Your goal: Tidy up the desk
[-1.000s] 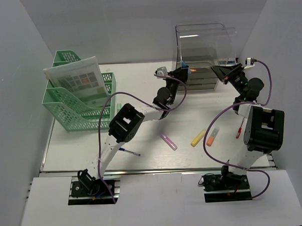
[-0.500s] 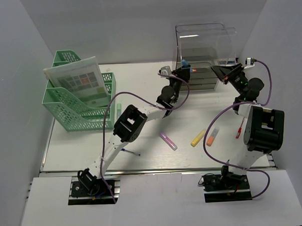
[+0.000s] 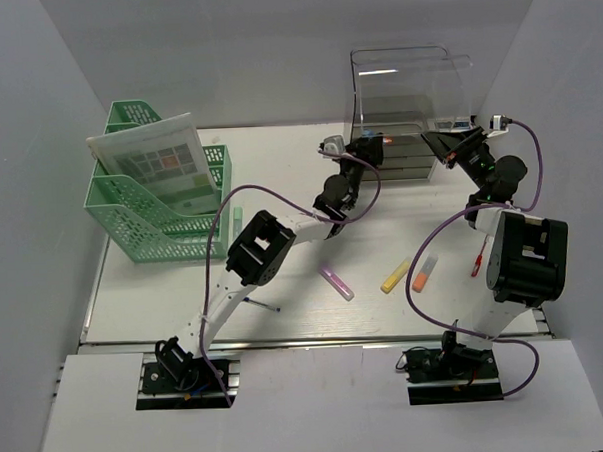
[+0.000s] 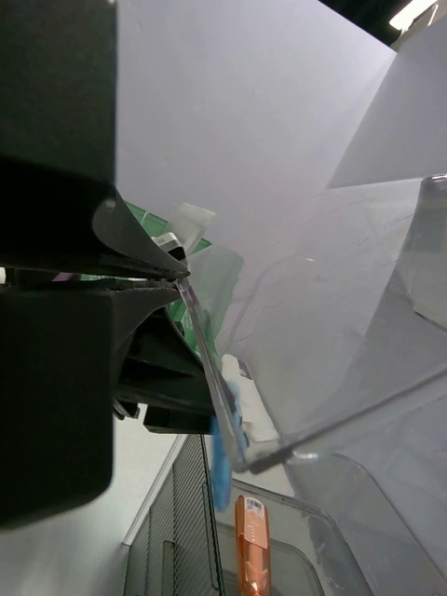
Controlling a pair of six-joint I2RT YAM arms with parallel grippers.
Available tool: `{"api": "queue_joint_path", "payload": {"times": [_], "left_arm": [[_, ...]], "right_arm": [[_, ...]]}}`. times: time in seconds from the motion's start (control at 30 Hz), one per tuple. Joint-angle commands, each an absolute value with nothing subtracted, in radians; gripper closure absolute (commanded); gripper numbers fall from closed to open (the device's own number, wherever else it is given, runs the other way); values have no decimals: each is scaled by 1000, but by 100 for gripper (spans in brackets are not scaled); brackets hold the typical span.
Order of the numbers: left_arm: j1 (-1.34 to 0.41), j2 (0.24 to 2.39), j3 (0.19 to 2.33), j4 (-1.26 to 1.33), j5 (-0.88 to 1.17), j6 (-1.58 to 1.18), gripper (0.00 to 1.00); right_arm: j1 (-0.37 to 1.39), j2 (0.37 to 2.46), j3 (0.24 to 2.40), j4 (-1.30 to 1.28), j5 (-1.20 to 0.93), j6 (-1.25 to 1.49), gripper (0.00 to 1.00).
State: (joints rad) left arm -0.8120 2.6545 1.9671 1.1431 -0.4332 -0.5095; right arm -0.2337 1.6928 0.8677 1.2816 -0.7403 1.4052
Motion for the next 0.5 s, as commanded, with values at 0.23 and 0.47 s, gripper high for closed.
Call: {"api": "queue_joint_path", "payload": {"times": [0.23,0.47], "left_arm": [[-816,2582,1973,1057,-442,-469,23],[-816,2494,1818,1149,-407,-497,24]], "right_arm": [[-235,1657,868,1414,-744,1385,96],[-239,1654,865,1413,-746,1382,96]]}}
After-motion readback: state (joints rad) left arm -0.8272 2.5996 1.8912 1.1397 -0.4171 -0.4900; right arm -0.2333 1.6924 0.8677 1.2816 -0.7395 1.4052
